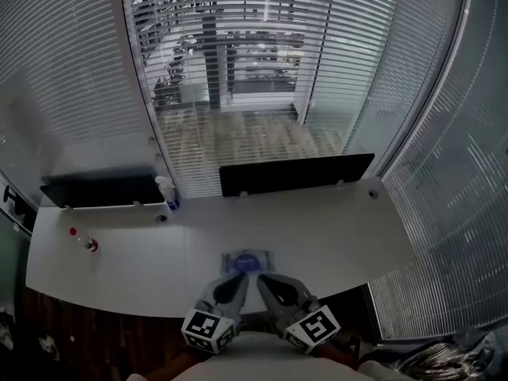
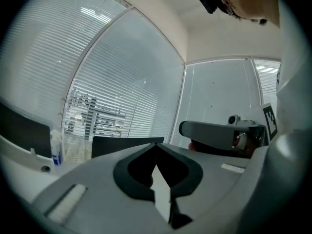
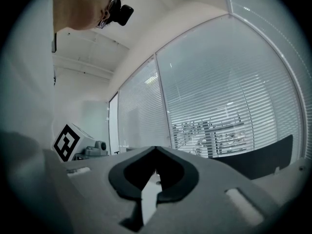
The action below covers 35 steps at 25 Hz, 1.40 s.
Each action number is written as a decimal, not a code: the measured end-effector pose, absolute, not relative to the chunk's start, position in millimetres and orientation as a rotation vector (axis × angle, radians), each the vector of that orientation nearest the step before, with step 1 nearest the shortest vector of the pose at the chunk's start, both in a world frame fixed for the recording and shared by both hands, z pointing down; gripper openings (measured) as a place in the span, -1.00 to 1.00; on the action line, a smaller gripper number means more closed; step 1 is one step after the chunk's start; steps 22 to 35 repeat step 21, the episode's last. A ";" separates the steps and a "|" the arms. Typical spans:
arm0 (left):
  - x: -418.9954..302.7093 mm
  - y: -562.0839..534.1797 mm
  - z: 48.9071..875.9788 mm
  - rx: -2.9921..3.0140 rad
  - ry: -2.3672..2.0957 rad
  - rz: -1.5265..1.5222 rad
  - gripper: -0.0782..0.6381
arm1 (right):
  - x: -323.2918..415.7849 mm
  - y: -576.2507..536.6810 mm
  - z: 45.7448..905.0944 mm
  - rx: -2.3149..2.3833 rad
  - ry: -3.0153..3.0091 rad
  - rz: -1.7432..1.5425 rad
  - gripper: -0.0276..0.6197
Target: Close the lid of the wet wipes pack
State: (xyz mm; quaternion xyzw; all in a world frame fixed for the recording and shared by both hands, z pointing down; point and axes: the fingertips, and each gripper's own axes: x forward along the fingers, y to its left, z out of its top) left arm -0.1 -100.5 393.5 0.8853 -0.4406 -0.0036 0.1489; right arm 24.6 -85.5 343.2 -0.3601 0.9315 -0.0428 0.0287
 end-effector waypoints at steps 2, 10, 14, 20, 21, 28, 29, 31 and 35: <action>0.6 -100.3 392.1 2.545 -1.264 -0.006 -0.77 | 27.2 -86.2 343.0 -1.119 2.868 -0.141 -0.91; -5.0 -105.5 402.1 2.525 -1.265 0.012 -0.77 | 26.1 -90.8 348.8 -1.115 2.873 -0.165 -0.91; -5.4 -105.3 404.4 2.516 -1.261 0.023 -0.77 | 25.6 -89.7 349.8 -1.112 2.883 -0.171 -0.91; -4.0 -108.6 410.4 2.523 -1.242 0.032 -0.77 | 23.7 -93.9 357.2 -1.107 2.885 -0.173 -0.91; -3.6 -108.7 411.2 2.523 -1.241 0.033 -0.77 | 23.9 -94.6 358.1 -1.108 2.886 -0.175 -0.91; -3.6 -108.7 411.2 2.523 -1.241 0.033 -0.77 | 23.9 -94.6 358.1 -1.108 2.886 -0.175 -0.91; -3.6 -108.7 411.2 2.523 -1.241 0.033 -0.77 | 23.9 -94.6 358.1 -1.108 2.886 -0.175 -0.91; -3.6 -108.7 411.2 2.523 -1.241 0.033 -0.77 | 23.9 -94.6 358.1 -1.108 2.886 -0.175 -0.91; -3.6 -108.7 411.2 2.523 -1.241 0.033 -0.77 | 23.9 -94.6 358.1 -1.108 2.886 -0.175 -0.91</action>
